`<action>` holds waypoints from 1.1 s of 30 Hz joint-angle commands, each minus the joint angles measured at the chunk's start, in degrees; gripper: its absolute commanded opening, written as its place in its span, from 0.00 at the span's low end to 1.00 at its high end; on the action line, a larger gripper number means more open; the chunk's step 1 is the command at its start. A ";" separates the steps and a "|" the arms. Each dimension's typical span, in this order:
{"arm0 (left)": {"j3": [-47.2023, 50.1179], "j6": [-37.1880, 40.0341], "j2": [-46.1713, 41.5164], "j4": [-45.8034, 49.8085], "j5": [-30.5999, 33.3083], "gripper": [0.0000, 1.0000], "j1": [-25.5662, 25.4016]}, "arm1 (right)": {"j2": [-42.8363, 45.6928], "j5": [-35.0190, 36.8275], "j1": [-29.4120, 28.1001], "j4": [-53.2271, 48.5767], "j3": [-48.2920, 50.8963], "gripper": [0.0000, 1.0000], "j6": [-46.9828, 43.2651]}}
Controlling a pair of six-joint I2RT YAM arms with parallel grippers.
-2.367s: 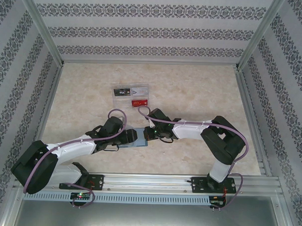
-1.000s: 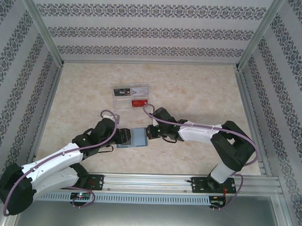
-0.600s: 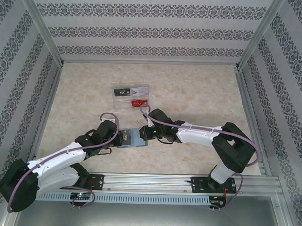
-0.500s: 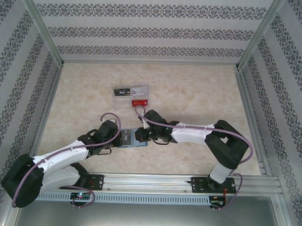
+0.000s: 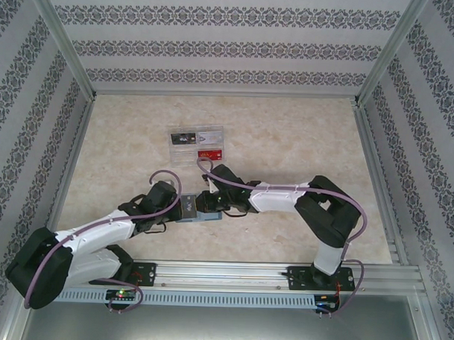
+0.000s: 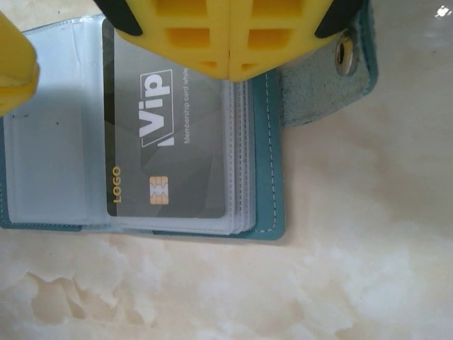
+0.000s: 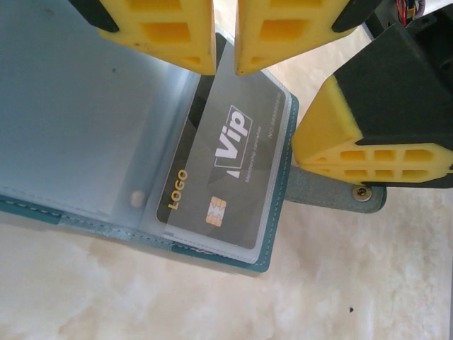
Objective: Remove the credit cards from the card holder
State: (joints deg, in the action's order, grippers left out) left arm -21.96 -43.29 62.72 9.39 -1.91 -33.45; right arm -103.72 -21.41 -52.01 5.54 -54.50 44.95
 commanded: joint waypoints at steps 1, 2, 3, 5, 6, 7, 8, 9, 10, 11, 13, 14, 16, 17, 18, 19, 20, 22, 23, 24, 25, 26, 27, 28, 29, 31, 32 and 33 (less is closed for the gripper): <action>1.04 0.32 0.69 -1.86 -0.70 0.03 0.70 | -1.75 -1.32 -0.46 0.58 -1.72 0.19 0.84; 1.04 0.31 0.95 -2.16 -0.96 0.03 0.75 | -1.96 -1.37 -0.42 0.52 -1.94 0.19 0.91; 1.08 0.29 1.07 -2.32 -1.06 0.03 0.76 | -2.33 -1.48 -0.38 0.50 -2.04 0.19 0.93; 1.05 0.21 1.43 -2.52 -1.25 0.03 0.73 | -2.84 -1.57 -0.31 0.50 -2.19 0.19 1.19; 1.04 0.21 1.60 -2.66 -1.45 0.03 0.69 | -3.06 -1.60 -0.29 0.56 -2.21 0.19 1.32; 1.06 0.13 1.77 -2.63 -1.54 0.03 0.71 | -3.23 -1.57 -0.20 0.59 -2.19 0.19 1.35; 1.13 0.09 1.96 -2.73 -1.60 0.03 0.72 | -3.37 -1.59 -0.12 0.61 -2.17 0.19 1.46; 1.17 0.05 2.15 -2.90 -1.62 0.03 0.72 | -3.50 -1.51 -0.08 0.58 -1.99 0.19 1.59; 1.19 -0.13 2.38 -2.98 -1.75 0.03 0.74 | -3.67 -1.61 -0.02 0.61 -1.88 0.19 1.78; 1.21 -0.15 2.60 -3.19 -1.85 0.03 0.71 | -3.81 -1.64 0.06 0.60 -1.89 0.19 1.89; 1.32 -0.34 2.94 -3.65 -2.13 0.03 0.76 | -4.11 -1.93 0.15 0.72 -1.78 0.19 1.91; 1.38 -0.37 3.11 -3.74 -2.22 0.02 0.73 | -4.27 -2.05 0.15 0.87 -1.75 0.19 2.00; 1.48 -0.48 3.42 -4.20 -2.58 0.02 0.75 | -4.62 -2.29 0.18 1.07 -1.82 0.19 2.07; 1.48 -0.53 3.45 -4.31 -2.71 0.02 0.75 | -4.73 -2.32 0.26 1.13 -1.78 0.19 2.20; 1.58 -0.58 3.58 -4.45 -2.76 0.02 0.76 | -4.87 -2.41 0.20 1.25 -1.75 0.19 2.24; 1.56 -0.54 3.72 -4.51 -2.77 0.02 0.69 | -4.95 -2.58 0.29 1.48 -1.82 0.18 2.33; 1.48 -0.57 3.68 -4.38 -2.89 0.02 0.72 | -5.00 -2.59 0.24 1.49 -1.87 0.18 2.40; 1.48 -0.55 3.63 -4.23 -2.76 0.02 0.73 | -4.87 -2.58 0.26 1.64 -1.80 0.16 2.49; 1.48 -0.65 3.59 -4.21 -2.83 0.02 0.74 | -4.82 -2.53 0.24 1.76 -1.68 0.13 2.56; 1.48 -0.58 3.50 -4.14 -2.75 0.01 0.73 | -4.74 -2.58 0.24 1.91 -1.58 0.09 2.62; 1.39 -0.66 3.39 -3.88 -2.66 0.00 0.70 | -4.66 -2.58 0.33 1.98 -1.48 0.05 2.83; 1.32 -0.72 3.46 -3.51 -2.29 0.00 0.71 | -4.57 -2.67 0.33 2.19 -1.34 0.01 2.93; 1.22 -0.88 3.37 -3.00 -1.94 0.00 0.68 | -4.48 -2.65 0.33 2.28 -1.16 0.00 3.07; 1.04 -0.93 3.43 -2.39 -1.46 0.00 0.68 | -4.32 -2.59 0.42 2.41 -0.90 0.00 3.33; 0.96 -1.00 3.41 -2.02 -1.13 0.00 0.75 | -4.22 -2.59 0.60 2.66 -0.64 0.00 3.39; 0.86 -1.29 3.45 -1.25 -0.08 0.00 0.76 | -3.88 -2.76 0.76 3.29 0.09 0.00 3.95; 0.86 -1.43 3.38 -0.98 0.22 0.00 0.76 | -3.79 -2.84 0.94 3.50 0.35 0.00 4.04; 0.86 -1.46 3.49 -0.69 0.53 0.00 0.76 | -3.56 -2.77 1.03 3.62 0.73 0.00 4.25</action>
State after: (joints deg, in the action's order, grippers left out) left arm -21.34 -43.90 65.80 6.02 -2.92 -33.26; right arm -107.74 -23.46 -51.48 7.49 -54.92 48.29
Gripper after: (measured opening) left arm 0.055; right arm 0.065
